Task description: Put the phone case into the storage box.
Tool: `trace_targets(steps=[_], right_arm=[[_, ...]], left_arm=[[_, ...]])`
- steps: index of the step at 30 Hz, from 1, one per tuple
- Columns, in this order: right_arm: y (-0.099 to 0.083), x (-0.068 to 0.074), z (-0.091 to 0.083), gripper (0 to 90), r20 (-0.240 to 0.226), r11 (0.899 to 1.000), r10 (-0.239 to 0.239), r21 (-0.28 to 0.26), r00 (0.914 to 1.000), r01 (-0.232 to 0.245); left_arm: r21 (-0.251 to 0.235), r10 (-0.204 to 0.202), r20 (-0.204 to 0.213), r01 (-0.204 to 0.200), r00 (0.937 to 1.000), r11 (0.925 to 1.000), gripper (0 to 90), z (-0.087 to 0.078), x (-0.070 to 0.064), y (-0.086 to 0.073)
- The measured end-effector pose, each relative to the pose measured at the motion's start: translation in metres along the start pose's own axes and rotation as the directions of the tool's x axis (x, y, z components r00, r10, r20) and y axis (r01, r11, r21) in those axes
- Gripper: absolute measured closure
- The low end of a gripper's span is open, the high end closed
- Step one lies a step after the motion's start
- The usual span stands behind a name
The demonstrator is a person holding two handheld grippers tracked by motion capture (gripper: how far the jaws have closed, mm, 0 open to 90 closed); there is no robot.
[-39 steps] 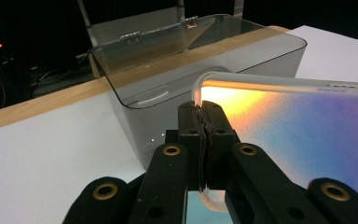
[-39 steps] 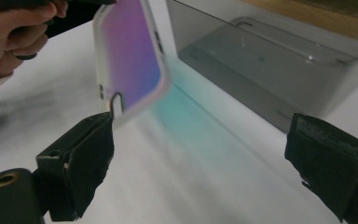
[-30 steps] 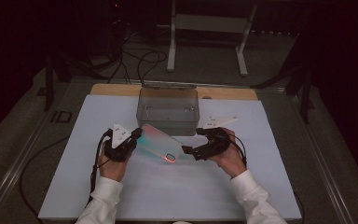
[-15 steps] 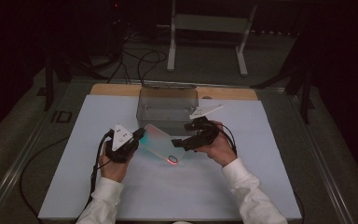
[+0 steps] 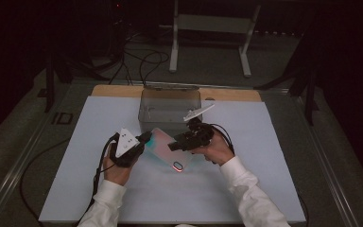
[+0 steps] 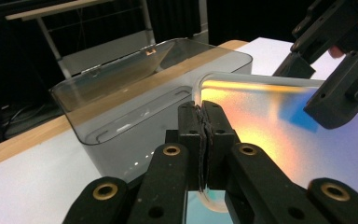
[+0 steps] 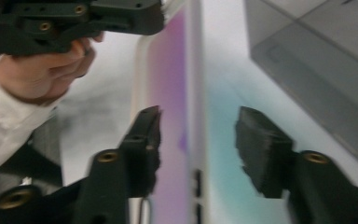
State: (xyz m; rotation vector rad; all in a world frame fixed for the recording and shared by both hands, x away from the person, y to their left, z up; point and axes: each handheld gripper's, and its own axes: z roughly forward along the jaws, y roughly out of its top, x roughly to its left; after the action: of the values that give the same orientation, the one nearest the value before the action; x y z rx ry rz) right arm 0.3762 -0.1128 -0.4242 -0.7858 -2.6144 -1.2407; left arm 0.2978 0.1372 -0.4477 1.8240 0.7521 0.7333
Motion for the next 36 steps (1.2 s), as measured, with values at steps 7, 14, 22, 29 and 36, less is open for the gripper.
trace_targets(steps=[7,14,22,29,36], right_arm=[[0.004,0.001,0.003,77.9,-0.077,0.998,0.036,0.049,0.9964,-0.032],[0.002,0.003,0.007,80.8,-0.072,0.991,0.094,0.098,0.993,-0.087],[0.001,0.011,0.011,81.8,-0.041,0.977,0.174,0.132,0.9839,-0.167],[0.001,0.016,0.013,82.0,-0.024,0.979,0.181,0.103,0.9832,-0.177],[0.003,0.017,0.014,82.0,-0.016,0.98,0.178,0.095,0.9839,-0.176]], left_arm=[[-0.014,0.012,0.018,-0.011,0.9998,0.9998,88.9,0.001,-0.002,-0.001],[-0.009,0.017,0.019,-0.017,0.9997,0.9998,88.8,0.003,-0.003,-0.001],[-0.025,-0.009,0.025,0.01,0.9996,0.9996,87.7,0.003,-0.003,-0.001],[-0.02,-0.043,0.042,0.044,0.9982,0.9988,66.4,0.005,-0.002,-0.001],[-0.034,-0.091,0.057,0.093,0.9942,0.995,52.1,0.003,0.003,0.0]])
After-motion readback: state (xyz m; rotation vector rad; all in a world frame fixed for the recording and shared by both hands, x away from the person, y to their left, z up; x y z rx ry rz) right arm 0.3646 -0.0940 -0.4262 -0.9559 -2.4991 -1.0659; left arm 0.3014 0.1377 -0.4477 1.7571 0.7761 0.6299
